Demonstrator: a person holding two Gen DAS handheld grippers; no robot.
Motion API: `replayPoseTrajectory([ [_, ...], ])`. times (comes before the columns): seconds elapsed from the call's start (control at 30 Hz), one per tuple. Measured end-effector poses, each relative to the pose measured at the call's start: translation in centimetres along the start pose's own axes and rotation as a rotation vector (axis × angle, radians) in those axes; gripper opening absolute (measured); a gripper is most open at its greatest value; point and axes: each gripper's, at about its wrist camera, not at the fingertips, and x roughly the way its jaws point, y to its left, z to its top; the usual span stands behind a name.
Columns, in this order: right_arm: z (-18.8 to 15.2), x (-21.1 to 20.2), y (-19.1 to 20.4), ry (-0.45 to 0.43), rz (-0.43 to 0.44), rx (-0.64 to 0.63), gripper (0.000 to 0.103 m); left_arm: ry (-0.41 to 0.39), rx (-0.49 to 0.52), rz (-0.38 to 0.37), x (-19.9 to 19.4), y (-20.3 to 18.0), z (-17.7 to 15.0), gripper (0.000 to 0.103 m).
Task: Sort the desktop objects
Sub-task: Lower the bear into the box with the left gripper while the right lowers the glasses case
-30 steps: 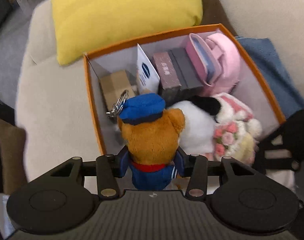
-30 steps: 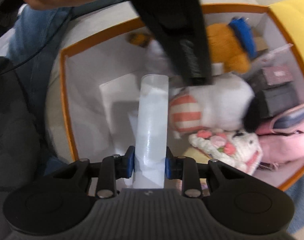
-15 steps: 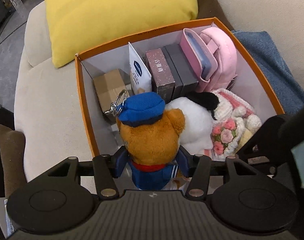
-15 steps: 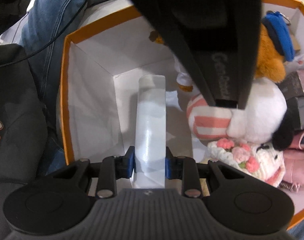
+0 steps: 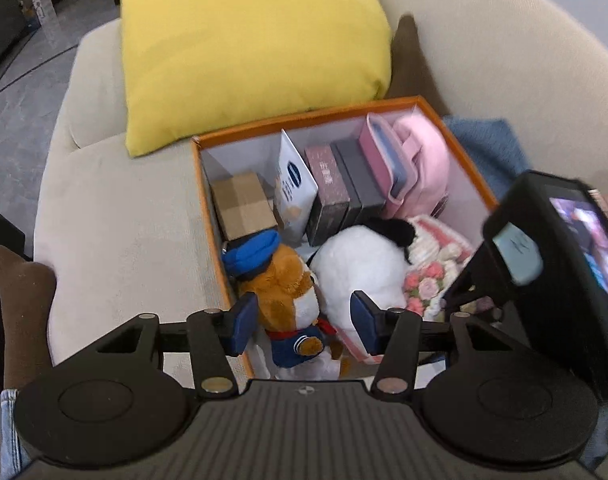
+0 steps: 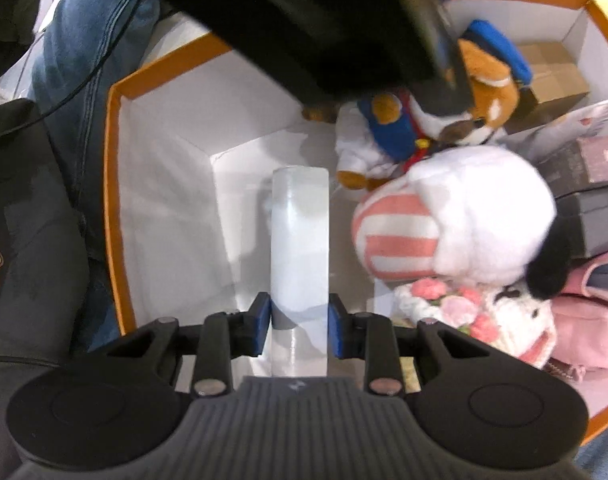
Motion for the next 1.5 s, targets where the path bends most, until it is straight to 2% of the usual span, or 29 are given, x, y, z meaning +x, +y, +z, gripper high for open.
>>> replayPoseTrajectory([
  [0.13,0.3,-0.1,-0.1,-0.030,0.011,0.000,0.031,-0.051,-0.043,-0.023,-2.1,0.9,-1.2,0.060],
  [0.23,1.0,-0.1,0.1,-0.042,0.036,-0.040,0.029,-0.061,-0.064,-0.036,-3.0,1.4,-1.9,0.060],
  [0.43,2.7,0.9,0.8,0.024,0.178,-0.133,0.030,-0.053,-0.070,-0.058,-3.6,2.1,-3.1,0.060],
  [0.53,2.0,1.5,0.1,0.039,0.192,-0.142,0.030,-0.038,-0.075,-0.064,-3.2,2.4,-3.6,0.060],
  [0.7,2.0,1.1,-0.3,0.050,0.148,-0.118,0.036,-0.017,-0.084,-0.068,-2.7,3.0,-4.2,0.060],
  [1.07,1.5,-0.3,0.4,0.084,0.024,-0.098,0.037,-0.006,-0.077,-0.080,-3.1,2.8,-5.4,0.060],
  [1.5,0.6,-1.3,4.0,0.036,-0.057,-0.076,0.037,-0.020,-0.056,-0.074,-5.1,1.5,-7.3,0.060],
])
